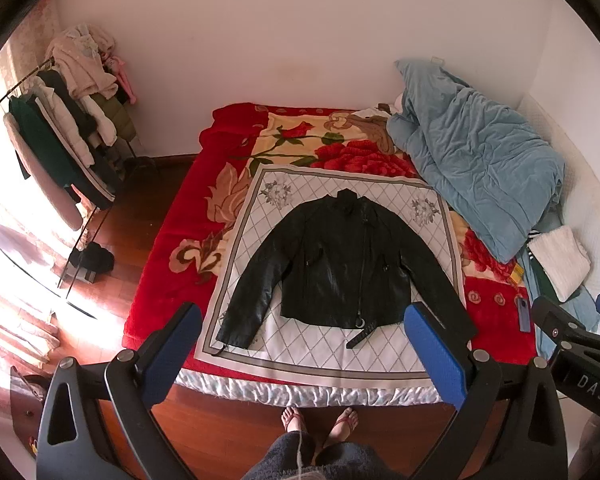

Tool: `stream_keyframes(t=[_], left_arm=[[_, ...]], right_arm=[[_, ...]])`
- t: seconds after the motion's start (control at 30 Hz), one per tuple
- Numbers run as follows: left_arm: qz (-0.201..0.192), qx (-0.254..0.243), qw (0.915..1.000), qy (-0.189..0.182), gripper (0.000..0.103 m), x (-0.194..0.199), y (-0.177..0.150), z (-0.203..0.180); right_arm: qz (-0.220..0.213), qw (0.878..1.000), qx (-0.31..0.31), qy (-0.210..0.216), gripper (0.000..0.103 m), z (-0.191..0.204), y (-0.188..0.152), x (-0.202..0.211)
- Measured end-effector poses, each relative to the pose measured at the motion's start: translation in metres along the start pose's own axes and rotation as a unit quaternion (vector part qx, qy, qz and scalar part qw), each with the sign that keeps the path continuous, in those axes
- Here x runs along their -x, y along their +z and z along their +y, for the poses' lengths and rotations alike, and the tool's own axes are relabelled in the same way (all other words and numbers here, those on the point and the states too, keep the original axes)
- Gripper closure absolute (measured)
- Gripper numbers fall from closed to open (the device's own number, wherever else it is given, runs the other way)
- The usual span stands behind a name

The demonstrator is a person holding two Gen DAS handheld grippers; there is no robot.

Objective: Fold large clothes

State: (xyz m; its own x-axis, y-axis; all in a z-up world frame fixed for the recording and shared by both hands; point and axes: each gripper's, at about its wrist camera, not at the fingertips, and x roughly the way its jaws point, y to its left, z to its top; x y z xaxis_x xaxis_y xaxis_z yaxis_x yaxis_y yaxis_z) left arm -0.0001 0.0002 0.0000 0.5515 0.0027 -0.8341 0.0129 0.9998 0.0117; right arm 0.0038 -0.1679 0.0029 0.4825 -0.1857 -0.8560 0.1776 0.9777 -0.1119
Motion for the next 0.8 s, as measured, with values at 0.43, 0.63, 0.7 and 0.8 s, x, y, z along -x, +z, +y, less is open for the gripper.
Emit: stream_keyframes(t=[0.43,0.63,0.7,0.8], left_arm=[[0.001,0.001,1.0000,-0.001,0.000,0.000,0.000,0.001],[0.001,0.001,1.0000,-0.001,0.000,0.004,0.008,0.004],[0.001,0.000,1.0000,-0.002,0.000,0.004,0.008,0.004],[-0.003,0.001,1.0000,-0.001,0.000,0.008,0.014,0.006]], right_arm=[[-0.003,1.000,-0.001,-0.001,0.000,0.001,0.001,-0.001],[-0.004,1.000,-0.001,-0.002,0.000,0.001,0.001,-0.001],[-0.004,1.000,-0.001,-0.001,0.000,0.001,0.000,-0.001],[-0.005,1.000,-0.001,-0.002,0.000,0.002,0.000,-0.001]])
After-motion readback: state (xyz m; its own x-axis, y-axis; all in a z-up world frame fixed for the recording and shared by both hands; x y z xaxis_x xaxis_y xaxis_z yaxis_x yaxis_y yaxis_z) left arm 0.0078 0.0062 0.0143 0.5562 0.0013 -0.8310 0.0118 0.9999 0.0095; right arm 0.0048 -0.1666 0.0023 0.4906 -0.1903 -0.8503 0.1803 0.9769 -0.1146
